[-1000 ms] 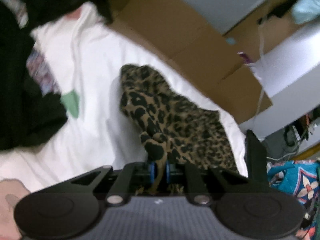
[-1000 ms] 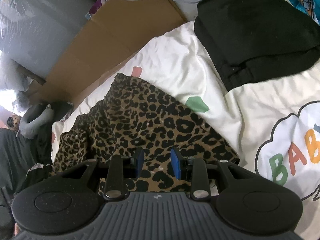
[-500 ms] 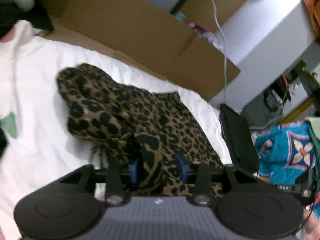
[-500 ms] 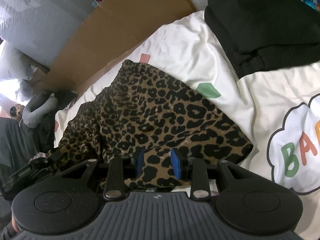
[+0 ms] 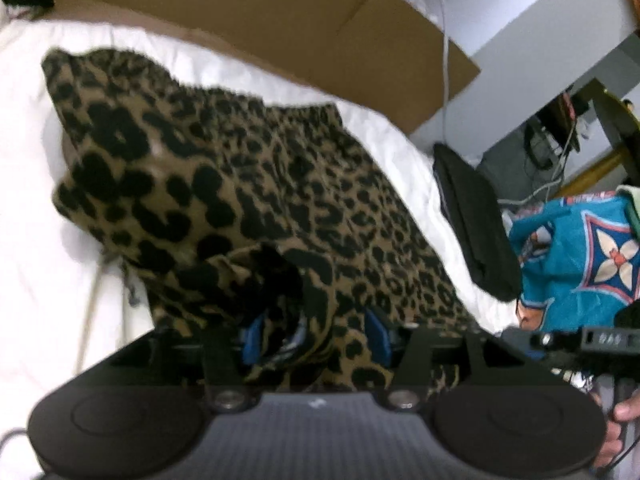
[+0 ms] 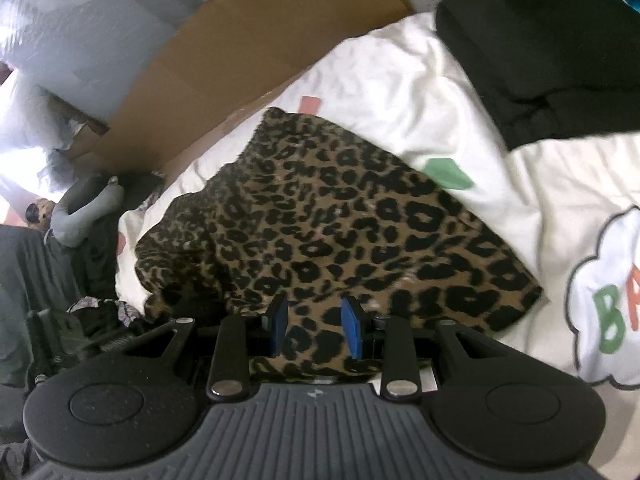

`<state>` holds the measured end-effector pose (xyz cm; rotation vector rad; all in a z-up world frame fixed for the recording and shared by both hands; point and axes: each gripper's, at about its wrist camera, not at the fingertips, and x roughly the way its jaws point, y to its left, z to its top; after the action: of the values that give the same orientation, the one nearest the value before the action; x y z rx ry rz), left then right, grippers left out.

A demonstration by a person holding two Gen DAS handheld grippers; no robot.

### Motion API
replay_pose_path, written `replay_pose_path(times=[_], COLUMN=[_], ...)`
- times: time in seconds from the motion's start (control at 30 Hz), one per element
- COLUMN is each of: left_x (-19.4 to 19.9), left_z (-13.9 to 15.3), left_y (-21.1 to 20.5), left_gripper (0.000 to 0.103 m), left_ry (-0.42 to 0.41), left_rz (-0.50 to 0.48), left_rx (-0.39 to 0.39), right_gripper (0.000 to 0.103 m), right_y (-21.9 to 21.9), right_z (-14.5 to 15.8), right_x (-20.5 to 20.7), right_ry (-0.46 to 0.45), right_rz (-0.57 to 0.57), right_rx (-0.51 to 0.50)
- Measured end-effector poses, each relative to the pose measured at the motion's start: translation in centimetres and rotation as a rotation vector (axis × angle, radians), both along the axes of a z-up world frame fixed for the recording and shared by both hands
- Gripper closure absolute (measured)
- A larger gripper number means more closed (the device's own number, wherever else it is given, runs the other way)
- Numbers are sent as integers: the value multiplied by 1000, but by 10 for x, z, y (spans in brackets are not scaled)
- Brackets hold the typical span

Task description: Fold clothes

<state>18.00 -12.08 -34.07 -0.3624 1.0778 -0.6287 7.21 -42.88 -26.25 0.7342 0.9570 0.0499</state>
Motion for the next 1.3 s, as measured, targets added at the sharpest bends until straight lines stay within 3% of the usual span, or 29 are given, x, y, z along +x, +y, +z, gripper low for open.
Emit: replay_pose_path(times=[0.37, 0.7, 0.97, 1.13, 1.3], left_x=[-28, -34, 7, 28, 40], left_z=[37, 53, 33, 13, 9], left_y=[50, 120, 149, 140, 128], left_gripper=[42, 42, 41, 41, 41], left_ry=[-10, -44, -55, -57, -96], left_rz=[53, 122, 210, 177, 127], left_rx=[-49, 47, 151, 211, 206], right_gripper=[71, 71, 71, 71, 71], right_y=[15, 19, 21, 19, 17], right_z=[6, 3, -1, -4, -11], right_x=[6, 5, 7, 9, 15], right_ry=[-19, -11, 3, 10, 27], right_rz=[48, 59, 66, 65, 65], right_rx=[-6, -11, -16, -14, -11])
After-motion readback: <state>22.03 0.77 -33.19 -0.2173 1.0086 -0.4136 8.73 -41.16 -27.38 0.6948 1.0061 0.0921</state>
